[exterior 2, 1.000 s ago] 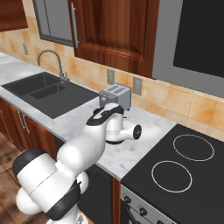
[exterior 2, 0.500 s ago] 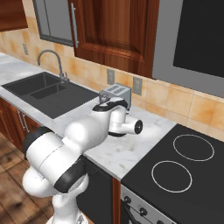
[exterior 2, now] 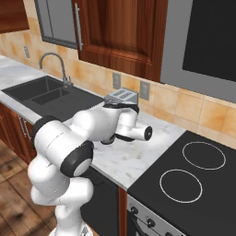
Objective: Move the tofu and hotdog bun from the top shelf to the second highest shelf to make space. Then, place the pitcher from the counter on the cleared top shelf.
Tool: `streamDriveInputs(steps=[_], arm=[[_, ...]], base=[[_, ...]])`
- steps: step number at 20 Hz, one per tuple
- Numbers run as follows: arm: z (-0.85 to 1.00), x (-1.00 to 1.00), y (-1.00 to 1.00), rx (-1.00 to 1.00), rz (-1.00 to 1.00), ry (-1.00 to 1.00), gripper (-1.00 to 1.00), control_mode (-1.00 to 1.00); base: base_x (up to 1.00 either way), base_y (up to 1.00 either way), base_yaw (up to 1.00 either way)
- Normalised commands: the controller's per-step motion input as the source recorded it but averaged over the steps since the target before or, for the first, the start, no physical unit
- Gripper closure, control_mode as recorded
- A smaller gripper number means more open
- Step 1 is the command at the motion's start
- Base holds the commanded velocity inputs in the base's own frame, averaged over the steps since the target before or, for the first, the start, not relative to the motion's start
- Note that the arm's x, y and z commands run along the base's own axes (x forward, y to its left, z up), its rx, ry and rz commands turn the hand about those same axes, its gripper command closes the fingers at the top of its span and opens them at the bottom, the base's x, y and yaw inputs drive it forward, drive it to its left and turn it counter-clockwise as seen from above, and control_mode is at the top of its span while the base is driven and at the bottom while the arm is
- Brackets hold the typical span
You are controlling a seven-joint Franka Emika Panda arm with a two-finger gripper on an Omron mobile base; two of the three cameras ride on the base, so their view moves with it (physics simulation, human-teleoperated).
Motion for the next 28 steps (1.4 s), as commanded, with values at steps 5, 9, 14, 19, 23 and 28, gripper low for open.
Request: streamDriveInputs(steps=[5, 9, 14, 19, 23, 28], arm=[[-0.4, 0.19, 0.0, 0.0, 0.07, 0.0, -1.0, -1.0], [-0.33, 0.17, 0.0, 0.0, 0.07, 0.0, -1.0, -1.0], [-0.25, 0.17, 0.0, 0.0, 0.06, 0.0, -1.0, -1.0], [-0.22, 0.15, 0.0, 0.0, 0.06, 0.0, -1.0, -1.0], [-0.26, 0.0, 0.0, 0.0, 0.08, 0.0, -1.0, -1.0], [-0.18, -0.05, 0.17, 0.0, 0.09, 0.0, -1.0, -1.0]], base=[[0.0, 0.0, 0.0], [0.0, 0.0, 0.0], [0.0, 0.0, 0.0], [0.0, 0.0, 0.0], [0.0, 0.0, 0.0], [0.0, 0.0, 0.0]])
